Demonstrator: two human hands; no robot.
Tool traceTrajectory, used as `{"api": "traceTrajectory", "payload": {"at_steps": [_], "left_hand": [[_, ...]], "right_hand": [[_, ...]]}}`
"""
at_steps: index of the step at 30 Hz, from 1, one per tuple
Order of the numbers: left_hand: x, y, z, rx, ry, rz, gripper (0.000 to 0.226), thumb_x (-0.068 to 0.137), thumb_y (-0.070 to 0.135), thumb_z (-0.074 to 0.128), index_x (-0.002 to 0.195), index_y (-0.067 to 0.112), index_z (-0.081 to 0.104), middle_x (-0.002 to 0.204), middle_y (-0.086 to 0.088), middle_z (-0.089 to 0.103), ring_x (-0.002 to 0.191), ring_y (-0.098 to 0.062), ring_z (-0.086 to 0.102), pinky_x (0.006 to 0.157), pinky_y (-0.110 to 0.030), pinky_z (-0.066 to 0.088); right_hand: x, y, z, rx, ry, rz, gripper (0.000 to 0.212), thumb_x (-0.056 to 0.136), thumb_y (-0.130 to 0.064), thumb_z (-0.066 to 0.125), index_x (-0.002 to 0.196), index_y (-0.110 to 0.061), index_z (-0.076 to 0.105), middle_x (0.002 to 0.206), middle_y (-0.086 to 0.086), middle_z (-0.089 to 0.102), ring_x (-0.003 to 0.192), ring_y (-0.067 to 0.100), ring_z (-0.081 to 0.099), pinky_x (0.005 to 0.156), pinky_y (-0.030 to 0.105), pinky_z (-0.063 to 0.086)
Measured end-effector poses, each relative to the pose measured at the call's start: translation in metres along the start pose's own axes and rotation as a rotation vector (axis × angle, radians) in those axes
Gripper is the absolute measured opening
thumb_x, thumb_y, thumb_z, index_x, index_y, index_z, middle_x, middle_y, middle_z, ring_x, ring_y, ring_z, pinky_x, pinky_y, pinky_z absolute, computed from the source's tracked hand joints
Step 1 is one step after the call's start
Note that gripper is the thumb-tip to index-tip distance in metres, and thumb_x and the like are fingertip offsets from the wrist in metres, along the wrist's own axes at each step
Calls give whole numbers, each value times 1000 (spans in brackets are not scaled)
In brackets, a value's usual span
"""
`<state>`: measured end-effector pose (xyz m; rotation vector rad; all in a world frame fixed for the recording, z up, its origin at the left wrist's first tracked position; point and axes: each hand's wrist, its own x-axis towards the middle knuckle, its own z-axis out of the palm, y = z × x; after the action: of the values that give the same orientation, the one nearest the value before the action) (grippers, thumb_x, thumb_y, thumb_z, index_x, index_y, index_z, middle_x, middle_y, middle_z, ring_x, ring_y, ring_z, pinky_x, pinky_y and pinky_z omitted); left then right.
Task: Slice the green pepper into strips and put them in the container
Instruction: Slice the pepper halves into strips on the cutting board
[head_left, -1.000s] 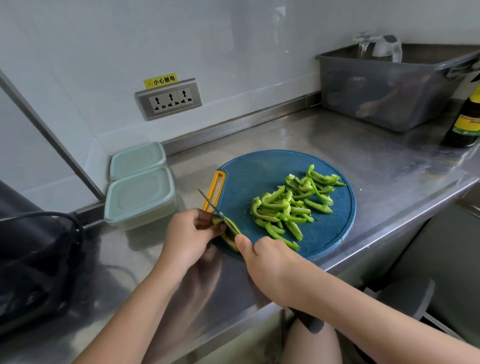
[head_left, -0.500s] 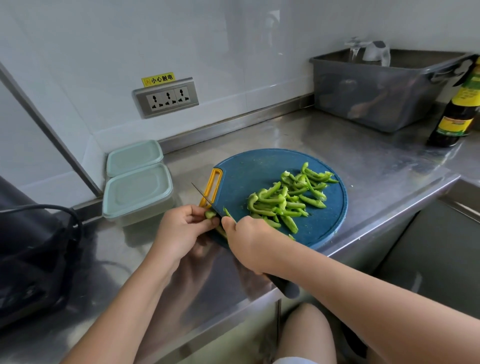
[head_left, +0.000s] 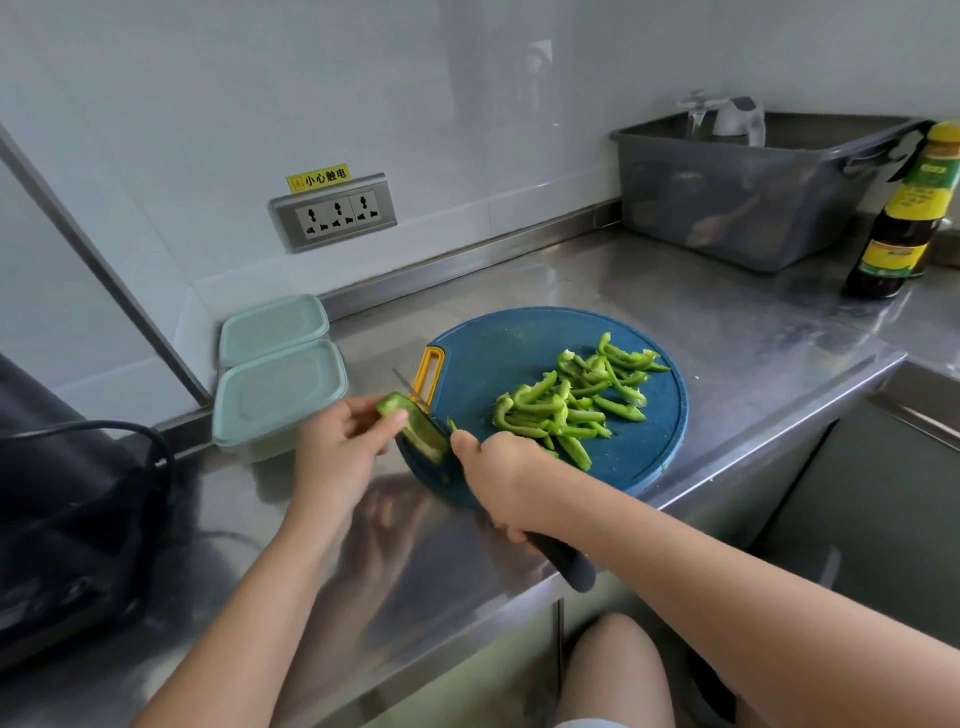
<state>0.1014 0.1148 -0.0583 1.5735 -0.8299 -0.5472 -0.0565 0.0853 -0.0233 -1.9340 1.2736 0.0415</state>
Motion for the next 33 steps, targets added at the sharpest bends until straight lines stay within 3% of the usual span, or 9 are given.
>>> {"api": "traceTrajectory", "payload": {"at_steps": [1,3,6,9,14,19,25,29,33], "left_hand": [[-2,-1,3,-16,-57,-21,11,81,8,71,89,16,67,70,6,70,61,-5,57,62,-18,47],[-4,-3,9,-56,-136,-77,12,81,6,70,89,15,68,70,5,72,65,-7,60,61,-15,50],[-6,-6,13,-38,-204,-98,16,79,3,71,90,15,68,74,1,72,70,-14,62,61,-14,51],[-8,-6,17,122,-197,-24,20,76,4,75,85,21,67,73,3,71,60,-5,62,54,-11,46],[-8,-5,18,209,-177,12,20,72,5,78,77,19,65,76,-2,69,65,-13,62,58,-14,47],[-10,-4,17,231,-161,-11,19,72,7,79,75,17,63,71,-1,67,60,-12,60,54,-23,44],[-9,-5,18,254,-159,-23,14,73,6,78,77,13,67,71,-2,68,53,2,59,52,-6,42],[-7,-7,18,275,-153,-37,12,75,9,77,84,8,70,76,-5,71,66,-13,65,52,-6,42],[-7,-6,18,279,-154,-43,13,76,9,77,86,8,71,78,-6,71,67,-14,64,51,-5,41]], "right_hand": [[-1,5,-6,136,-37,50,25,97,-31,45,108,-9,47,72,7,50,51,19,42,48,31,33],[-8,16,-17,465,-117,183,45,95,-54,33,81,-13,44,55,2,40,40,15,34,43,25,30],[-7,39,-33,555,-125,153,50,91,-61,34,74,-15,43,44,-2,39,31,13,33,36,16,29],[-13,51,-42,635,-105,132,53,90,-64,34,69,-16,43,44,-2,39,32,14,34,37,18,30],[-24,45,-15,400,94,-76,61,95,-57,29,57,-10,39,45,6,40,30,20,37,39,20,34],[-34,35,7,229,133,-112,60,96,-56,26,56,-12,27,53,2,31,46,20,30,51,29,33],[-39,33,14,128,176,-152,57,97,-54,23,57,-13,25,56,1,28,50,16,26,46,25,21],[-37,32,19,83,187,-145,59,96,-56,21,58,-12,28,59,2,33,53,16,31,50,25,26],[-35,33,19,73,175,-149,58,96,-56,20,58,-13,28,59,1,33,53,17,31,49,26,26]]}}
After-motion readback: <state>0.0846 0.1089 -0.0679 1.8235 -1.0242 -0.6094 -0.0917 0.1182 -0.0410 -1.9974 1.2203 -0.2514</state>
